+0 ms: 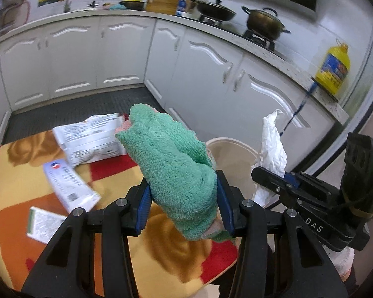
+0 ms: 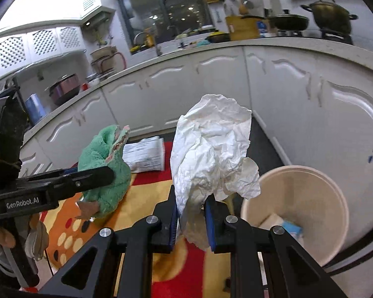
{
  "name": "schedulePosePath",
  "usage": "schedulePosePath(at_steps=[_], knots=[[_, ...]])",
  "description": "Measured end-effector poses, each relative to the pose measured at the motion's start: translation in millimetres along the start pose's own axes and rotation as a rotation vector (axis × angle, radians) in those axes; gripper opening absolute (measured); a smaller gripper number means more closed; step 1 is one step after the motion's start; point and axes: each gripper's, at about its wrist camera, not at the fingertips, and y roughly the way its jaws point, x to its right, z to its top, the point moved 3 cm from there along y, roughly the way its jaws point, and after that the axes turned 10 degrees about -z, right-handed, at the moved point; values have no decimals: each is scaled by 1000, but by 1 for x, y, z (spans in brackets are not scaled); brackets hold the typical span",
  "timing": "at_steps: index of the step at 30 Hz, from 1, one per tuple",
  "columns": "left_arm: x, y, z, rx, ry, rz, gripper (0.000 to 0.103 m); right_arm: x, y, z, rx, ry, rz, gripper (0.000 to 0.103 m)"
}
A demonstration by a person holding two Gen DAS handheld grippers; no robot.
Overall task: Collect trash
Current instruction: 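Lift the towel and tissue and carry both over the beige bin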
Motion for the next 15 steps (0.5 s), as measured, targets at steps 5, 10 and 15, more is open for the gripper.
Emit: schedulePosePath(at_steps=[5,10,15], knots=[[21,20,3,-20,43,-10,45,29,-9,-3,11,37,-38,18],[41,42,6,-42,75,-21,45,54,-14,-6,9,74,-76,18],[57,70,9,-75,93,-35,45,79,-15,-12,0,111,-110,18]])
